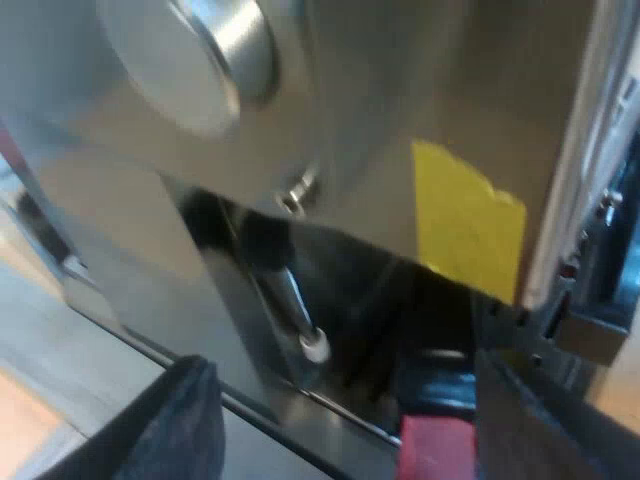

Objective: Put the handle in the coffee machine

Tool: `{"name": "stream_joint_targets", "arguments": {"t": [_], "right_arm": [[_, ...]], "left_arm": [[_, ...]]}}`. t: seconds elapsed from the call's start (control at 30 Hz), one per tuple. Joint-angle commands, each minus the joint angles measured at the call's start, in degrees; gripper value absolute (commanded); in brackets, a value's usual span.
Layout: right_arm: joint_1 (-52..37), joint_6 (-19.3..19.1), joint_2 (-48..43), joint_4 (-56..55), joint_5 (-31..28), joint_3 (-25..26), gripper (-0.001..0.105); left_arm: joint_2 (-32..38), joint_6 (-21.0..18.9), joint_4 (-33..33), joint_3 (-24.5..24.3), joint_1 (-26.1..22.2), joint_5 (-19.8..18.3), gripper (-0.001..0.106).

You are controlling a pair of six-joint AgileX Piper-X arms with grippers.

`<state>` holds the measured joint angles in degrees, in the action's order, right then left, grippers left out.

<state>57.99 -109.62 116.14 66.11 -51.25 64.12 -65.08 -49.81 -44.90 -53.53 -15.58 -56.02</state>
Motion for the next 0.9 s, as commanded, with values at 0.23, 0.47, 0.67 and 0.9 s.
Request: {"name": "stream_joint_targets", "arguments": {"t": [0.23,0.47,0.67,0.9], "right_arm": [[-0.6,0.7,-3.1,11.7,-1.8,1.9,0.029],[-0.6,3.1,-3.1,11.6,-2.5,1.9,0.029],[-0.6,3.1,-3.1,11.6,-2.5,1.9,0.029],[-0.6,3.1,-3.1,11.6,-2.5,1.9,0.029]], "left_arm": [[0.6,-3.1,4.0,-0.5,0.0,2.4,0.057],[-1.8,-2.8,4.4,-0.5,0.0,11.6,0.047],[-5.2,-1.8,0.0,-0.5,0.0,12.9,0.002],[-7.0,1.0,-2.0,-0.5,0.2,12.6,0.000]]}}
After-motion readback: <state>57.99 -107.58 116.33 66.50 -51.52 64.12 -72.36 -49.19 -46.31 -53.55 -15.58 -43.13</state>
